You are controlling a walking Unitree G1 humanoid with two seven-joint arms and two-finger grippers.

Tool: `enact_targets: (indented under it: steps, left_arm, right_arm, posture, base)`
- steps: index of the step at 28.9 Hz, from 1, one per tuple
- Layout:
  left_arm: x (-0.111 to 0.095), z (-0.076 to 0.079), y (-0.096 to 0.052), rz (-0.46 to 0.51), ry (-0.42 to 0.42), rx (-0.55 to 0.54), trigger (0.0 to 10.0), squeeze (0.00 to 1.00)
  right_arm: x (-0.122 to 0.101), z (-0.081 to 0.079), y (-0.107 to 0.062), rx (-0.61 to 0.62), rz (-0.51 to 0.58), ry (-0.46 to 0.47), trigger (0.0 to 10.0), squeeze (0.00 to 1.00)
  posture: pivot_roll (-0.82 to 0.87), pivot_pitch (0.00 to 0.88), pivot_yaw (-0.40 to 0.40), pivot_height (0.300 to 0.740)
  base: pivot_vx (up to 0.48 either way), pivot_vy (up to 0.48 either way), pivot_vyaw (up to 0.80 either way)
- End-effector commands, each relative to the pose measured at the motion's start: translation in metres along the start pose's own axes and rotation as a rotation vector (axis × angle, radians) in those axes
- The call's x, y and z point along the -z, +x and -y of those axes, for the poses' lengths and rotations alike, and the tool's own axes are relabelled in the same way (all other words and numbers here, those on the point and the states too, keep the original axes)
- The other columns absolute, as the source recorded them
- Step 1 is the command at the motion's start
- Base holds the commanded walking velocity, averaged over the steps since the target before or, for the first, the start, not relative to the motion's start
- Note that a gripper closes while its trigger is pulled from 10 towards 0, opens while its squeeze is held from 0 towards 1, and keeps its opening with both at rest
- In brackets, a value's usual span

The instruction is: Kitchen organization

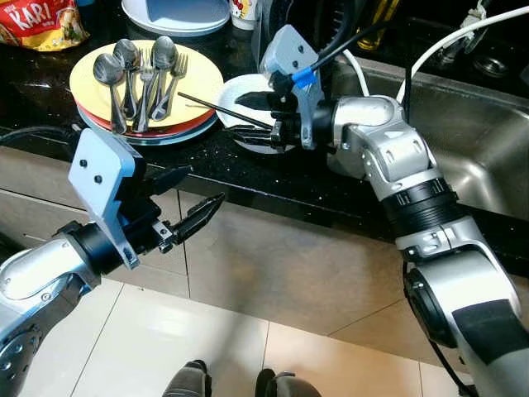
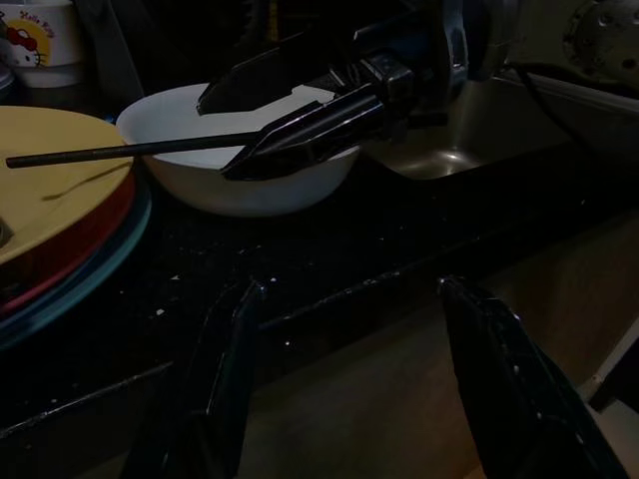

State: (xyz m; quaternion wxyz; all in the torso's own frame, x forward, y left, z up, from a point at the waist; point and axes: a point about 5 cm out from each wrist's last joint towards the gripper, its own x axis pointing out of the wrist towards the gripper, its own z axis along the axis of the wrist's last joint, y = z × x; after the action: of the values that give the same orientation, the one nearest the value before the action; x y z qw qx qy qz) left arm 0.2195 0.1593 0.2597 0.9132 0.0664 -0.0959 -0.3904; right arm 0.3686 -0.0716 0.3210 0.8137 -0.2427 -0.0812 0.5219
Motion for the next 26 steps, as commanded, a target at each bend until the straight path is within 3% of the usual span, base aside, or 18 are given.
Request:
enact_targets:
  steps: [1,7,8,9,10,11,26]
  left_arm:
    - [-0.0008,0.0058,0.0013,0.015,0.003,0.023,10.0,0.0]
    - [-0.0012,0.0055,0.0015,0.016,0.005,0.021,10.0,0.0]
    - [-0.0013,0.0054,0.0016,0.017,0.005,0.02,10.0,0.0]
    - [-0.0013,0.0054,0.0016,0.017,0.005,0.02,10.0,0.0]
    - [-0.0013,0.0053,0.0018,0.017,0.005,0.02,10.0,0.0]
    - [-0.0013,0.0053,0.0019,0.018,0.005,0.02,10.0,0.0]
    - [-0.0016,0.0054,0.0028,0.022,0.006,0.024,10.0,0.0]
  right_arm:
    - [-0.001,0.0052,-0.0022,0.027,-0.058,-0.033,10.0,0.0]
    - [0.0012,0.0092,-0.0038,0.063,-0.094,-0.025,10.0,0.0]
    - [0.0015,0.0101,-0.0044,0.068,-0.102,-0.023,4.6,0.0]
    - [0.0015,0.0101,-0.0044,0.068,-0.102,-0.023,4.6,0.0]
    - [0.0019,0.0108,-0.0049,0.072,-0.108,-0.018,4.0,0.0]
    - [0.0021,0.0113,-0.0053,0.075,-0.111,-0.014,0.0,0.0]
    - [0.0003,0.012,-0.006,0.068,-0.117,-0.002,0.0,0.0]
  posture:
    - [0.18,0.181,-0.126,0.74]
    - [0.18,0.182,-0.127,0.74]
    - [0.18,0.182,-0.127,0.74]
    - [0.18,0.182,-0.127,0.74]
    - [0.18,0.182,-0.127,0.74]
    - [0.18,0.181,-0.127,0.74]
    - [0.18,0.177,-0.128,0.74]
  base:
    - [0.0,0.0,0.0]
    - [0.0,0.0,0.0]
    - [0.0,0.0,0.0]
    - [0.0,0.0,0.0]
    - [0.0,0.0,0.0]
    - [0.0,0.0,0.0]
    - [0.0,0.0,0.0]
